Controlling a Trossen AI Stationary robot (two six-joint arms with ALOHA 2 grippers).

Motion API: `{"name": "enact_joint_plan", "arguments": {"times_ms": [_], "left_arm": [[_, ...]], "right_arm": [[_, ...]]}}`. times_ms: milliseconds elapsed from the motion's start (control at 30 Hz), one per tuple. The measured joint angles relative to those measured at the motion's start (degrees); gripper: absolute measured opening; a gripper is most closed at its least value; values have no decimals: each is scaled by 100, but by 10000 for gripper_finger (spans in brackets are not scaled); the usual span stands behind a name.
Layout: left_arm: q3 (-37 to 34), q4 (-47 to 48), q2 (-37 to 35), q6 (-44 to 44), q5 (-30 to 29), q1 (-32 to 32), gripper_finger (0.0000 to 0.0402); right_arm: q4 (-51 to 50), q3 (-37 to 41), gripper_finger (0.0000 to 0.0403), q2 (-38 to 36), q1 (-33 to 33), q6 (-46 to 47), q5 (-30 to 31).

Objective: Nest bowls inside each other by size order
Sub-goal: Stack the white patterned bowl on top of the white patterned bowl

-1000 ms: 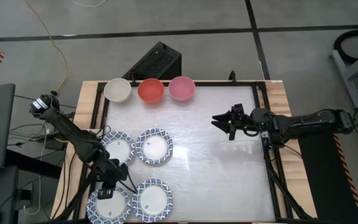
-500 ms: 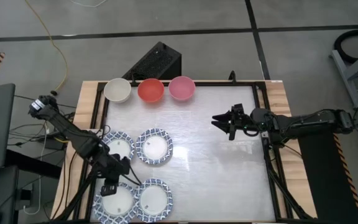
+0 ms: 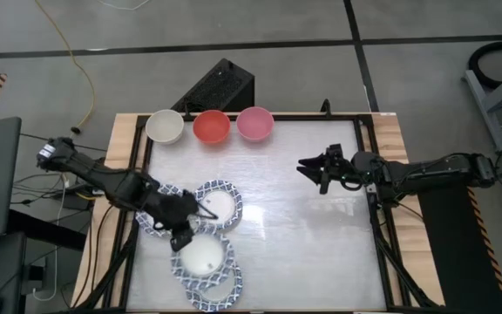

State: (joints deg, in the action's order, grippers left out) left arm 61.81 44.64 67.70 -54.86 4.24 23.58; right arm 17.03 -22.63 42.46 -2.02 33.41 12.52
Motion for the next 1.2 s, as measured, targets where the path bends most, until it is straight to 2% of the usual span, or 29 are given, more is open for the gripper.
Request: {"name": "enact_joint_plan", "arguments": {"times_ms": [367, 667, 933, 1067, 1200], "left_arm": [[353, -143, 0, 219, -819, -840, 2], [353, -210, 0, 671, -839, -1585, 2], [353, -247, 0, 963, -835, -2024, 2], [353, -652, 0, 1145, -797, -2165, 2], [353, -1091, 0, 1289, -656, -2283, 2]], "right_arm": [[31, 0, 207, 79, 7, 272, 266], [72, 1, 207, 712, 7, 1105, 266], [1190, 4, 207, 1213, 2, 1161, 278], [1489, 4, 207, 1364, 0, 1165, 400], [1383, -183, 207, 1496, 0, 1179, 412]]}}
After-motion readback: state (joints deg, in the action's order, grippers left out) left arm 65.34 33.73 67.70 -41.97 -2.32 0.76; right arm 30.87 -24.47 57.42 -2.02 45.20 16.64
